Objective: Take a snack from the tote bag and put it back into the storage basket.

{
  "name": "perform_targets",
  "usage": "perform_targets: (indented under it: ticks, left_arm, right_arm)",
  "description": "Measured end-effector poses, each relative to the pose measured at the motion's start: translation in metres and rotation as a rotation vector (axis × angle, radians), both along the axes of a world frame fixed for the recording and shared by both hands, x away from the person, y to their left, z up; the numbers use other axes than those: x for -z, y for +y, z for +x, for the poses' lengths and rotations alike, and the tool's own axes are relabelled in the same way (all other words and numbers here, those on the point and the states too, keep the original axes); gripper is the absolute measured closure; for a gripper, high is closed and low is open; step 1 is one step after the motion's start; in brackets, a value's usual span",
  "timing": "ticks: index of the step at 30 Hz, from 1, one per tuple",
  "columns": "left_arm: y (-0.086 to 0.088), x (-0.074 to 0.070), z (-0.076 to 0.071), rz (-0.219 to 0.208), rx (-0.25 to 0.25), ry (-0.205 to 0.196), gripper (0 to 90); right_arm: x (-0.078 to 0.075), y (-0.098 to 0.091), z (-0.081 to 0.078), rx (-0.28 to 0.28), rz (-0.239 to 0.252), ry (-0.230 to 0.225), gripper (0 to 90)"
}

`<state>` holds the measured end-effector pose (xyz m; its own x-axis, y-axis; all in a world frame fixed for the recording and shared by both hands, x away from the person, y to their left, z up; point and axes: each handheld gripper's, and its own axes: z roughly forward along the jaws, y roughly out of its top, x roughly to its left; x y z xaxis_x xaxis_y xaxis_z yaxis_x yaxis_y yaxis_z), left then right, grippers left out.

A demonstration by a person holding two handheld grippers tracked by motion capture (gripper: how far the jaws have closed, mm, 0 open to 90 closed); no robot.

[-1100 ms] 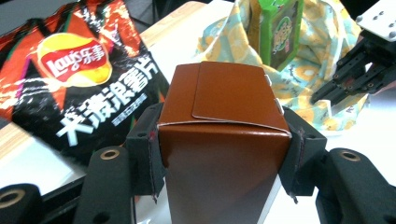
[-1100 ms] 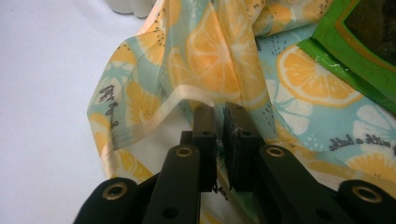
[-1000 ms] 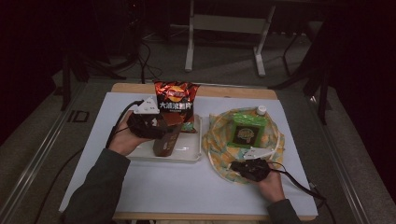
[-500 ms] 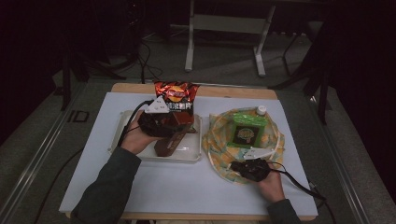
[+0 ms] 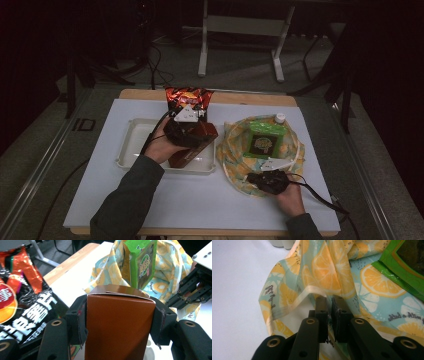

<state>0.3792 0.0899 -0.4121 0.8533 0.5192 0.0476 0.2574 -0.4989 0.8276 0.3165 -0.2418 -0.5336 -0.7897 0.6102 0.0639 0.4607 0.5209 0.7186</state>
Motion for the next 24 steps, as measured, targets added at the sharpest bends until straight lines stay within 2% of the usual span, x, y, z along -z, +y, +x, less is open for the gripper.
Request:
perform_targets:
  ticks: [18,24]
  left_arm:
    - [-0.014,0.009,0.004,0.007,0.025,0.029,39.0]
    - [-0.020,0.012,0.003,0.023,0.045,0.034,38.5]
  right_arm:
    - [0.000,0.000,0.000,-0.002,0.000,0.000,83.6]
    - [0.000,0.000,0.000,-0.003,0.000,-0.001,83.5]
